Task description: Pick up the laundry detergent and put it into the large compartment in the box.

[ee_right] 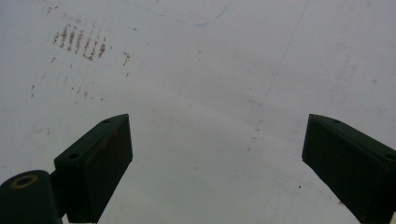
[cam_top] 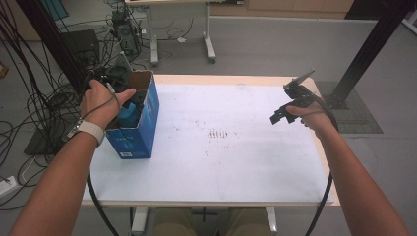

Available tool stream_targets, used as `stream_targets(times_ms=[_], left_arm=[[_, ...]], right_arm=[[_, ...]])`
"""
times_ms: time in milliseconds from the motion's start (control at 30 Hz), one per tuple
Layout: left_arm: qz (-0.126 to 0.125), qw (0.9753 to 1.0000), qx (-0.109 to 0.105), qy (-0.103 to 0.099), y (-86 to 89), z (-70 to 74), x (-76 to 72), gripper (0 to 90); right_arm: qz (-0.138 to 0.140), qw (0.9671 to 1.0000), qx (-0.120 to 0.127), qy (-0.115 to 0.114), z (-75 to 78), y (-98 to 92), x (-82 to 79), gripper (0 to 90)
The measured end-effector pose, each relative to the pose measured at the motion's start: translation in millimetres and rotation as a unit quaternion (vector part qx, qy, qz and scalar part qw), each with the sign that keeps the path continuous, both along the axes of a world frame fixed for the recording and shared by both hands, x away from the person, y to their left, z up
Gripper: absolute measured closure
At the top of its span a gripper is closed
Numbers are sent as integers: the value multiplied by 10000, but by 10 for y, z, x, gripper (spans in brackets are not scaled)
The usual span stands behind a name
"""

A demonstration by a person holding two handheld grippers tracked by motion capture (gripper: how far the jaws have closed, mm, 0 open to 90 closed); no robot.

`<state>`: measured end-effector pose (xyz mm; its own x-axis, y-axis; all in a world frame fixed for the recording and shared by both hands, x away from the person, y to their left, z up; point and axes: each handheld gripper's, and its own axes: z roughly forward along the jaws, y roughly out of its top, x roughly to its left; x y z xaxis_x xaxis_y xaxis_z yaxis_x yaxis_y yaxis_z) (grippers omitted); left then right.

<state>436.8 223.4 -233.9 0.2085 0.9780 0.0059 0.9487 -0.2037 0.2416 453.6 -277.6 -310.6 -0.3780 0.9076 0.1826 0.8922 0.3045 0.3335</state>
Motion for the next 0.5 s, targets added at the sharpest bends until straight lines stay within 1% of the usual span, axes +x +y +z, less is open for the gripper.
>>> stream_targets(times_ms=[33, 133, 200, 300, 333, 400, 500], left_arm=[[-31, 10000, 42, -25, -15, 20, -5, 81], [-67, 9999, 61, -49, -35, 78, -12, 74], [-48, 9999, 97, -98, -49, 126, -20, 67], [-11, 9999, 34, -138, -63, 199, -41, 59], [-19, 9999, 43, -151, -67, 220, -47, 59], [-10, 9998, 83, -197, -86, 289, -64, 58], [-7, 9997, 26, -255, -114, 401, -89, 51]], right_arm=[[-17, 10000, 12, 2, 4, -4, -6, 85], [-14, 10000, 3, 0, 10, -10, -17, 84], [-9, 10000, 9, -17, 15, -13, -24, 84], [-5, 10000, 12, -26, 23, -20, -33, 84], [-9, 10000, 12, -27, 26, -23, -36, 84], [-8, 10000, 15, -36, 30, -30, -40, 84], [-8, 10000, 25, -48, 42, -39, -42, 84]])
